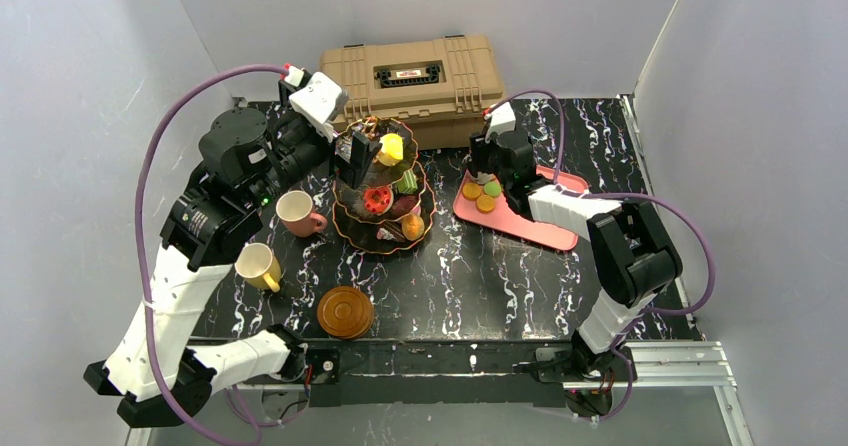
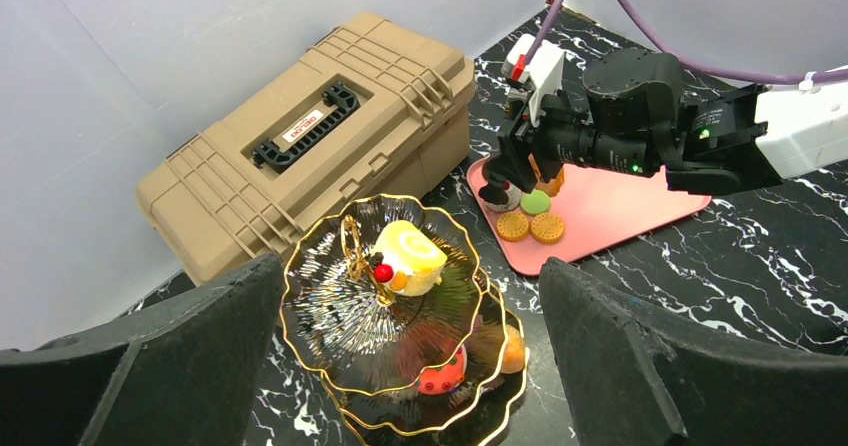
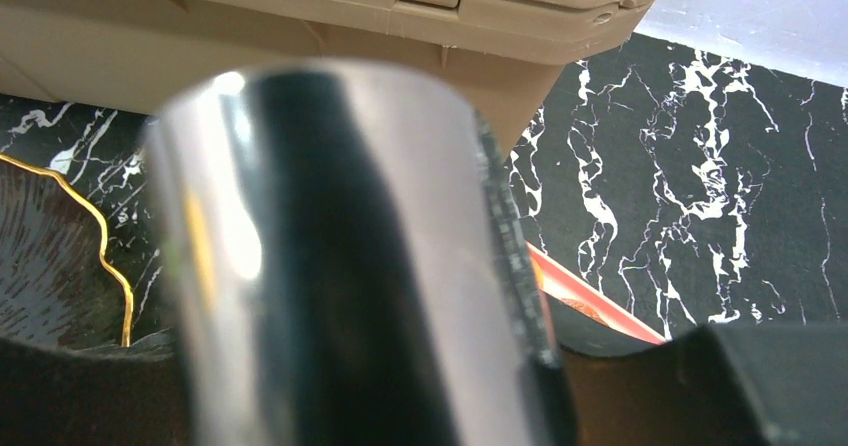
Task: Serve the afternoon tea
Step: Pick up the desert from the tray.
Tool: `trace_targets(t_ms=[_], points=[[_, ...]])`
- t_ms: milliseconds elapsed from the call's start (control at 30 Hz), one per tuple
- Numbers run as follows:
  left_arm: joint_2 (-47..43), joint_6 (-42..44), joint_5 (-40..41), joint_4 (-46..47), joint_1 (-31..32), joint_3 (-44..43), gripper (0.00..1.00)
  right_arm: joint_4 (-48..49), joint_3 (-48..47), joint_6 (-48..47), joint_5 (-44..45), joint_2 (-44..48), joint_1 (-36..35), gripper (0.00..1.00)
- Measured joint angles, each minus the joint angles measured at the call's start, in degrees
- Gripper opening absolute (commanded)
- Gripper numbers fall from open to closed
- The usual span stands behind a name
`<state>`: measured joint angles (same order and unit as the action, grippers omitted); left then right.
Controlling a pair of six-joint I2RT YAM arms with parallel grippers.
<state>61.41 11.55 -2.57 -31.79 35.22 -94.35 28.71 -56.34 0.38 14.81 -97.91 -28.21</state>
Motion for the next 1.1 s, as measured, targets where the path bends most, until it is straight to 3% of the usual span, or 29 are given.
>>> trace_targets(t_ms=[1100], points=[[-0.74,-1.33,-0.66,0.04,-0.74,0.42,0.98,-0.94,1.01,-3.56,3.26,1.36,-1.46,0.65]])
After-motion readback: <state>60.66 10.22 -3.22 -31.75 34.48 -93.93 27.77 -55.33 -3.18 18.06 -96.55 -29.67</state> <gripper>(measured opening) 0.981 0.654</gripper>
